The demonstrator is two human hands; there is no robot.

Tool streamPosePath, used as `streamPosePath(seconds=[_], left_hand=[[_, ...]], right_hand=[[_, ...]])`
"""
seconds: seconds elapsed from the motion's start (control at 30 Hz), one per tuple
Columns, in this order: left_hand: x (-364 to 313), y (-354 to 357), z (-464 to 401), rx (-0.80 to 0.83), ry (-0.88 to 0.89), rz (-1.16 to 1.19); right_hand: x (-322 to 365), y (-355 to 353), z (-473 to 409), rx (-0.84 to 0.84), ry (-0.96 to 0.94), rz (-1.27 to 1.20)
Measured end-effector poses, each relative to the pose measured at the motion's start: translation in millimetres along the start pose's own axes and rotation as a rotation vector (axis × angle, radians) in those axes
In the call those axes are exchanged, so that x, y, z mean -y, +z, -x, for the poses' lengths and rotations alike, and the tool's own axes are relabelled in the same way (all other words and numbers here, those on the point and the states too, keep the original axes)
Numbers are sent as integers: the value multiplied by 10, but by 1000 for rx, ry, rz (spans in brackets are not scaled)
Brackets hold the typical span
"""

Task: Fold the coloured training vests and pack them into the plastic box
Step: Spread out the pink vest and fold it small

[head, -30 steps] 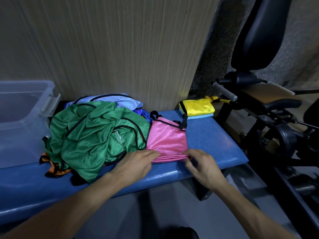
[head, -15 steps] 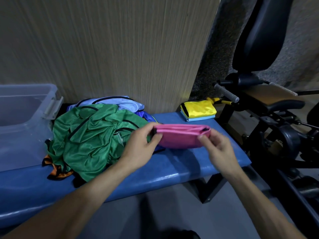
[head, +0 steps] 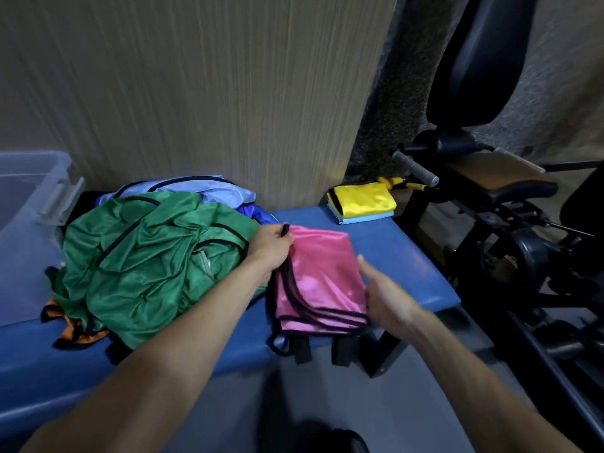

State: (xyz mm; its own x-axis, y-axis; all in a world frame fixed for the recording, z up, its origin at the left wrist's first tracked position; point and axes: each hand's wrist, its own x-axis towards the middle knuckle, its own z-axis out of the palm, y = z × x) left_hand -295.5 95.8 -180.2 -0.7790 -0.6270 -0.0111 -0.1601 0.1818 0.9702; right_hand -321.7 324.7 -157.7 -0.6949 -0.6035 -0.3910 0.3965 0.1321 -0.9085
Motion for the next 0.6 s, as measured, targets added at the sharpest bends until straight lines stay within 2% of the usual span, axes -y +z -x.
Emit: streamPosePath(seconds=[0.17, 0.37, 0.6], left_hand=[[214, 41, -140, -122, -136, 43], [243, 67, -169, -150, -154, 83], [227, 78, -154, -155, -154, 60]], right_hand=[[-144, -195, 47, 93, -151, 27], [-269, -360, 110, 178, -291, 318], [-385, -387, 186, 69, -478, 343]])
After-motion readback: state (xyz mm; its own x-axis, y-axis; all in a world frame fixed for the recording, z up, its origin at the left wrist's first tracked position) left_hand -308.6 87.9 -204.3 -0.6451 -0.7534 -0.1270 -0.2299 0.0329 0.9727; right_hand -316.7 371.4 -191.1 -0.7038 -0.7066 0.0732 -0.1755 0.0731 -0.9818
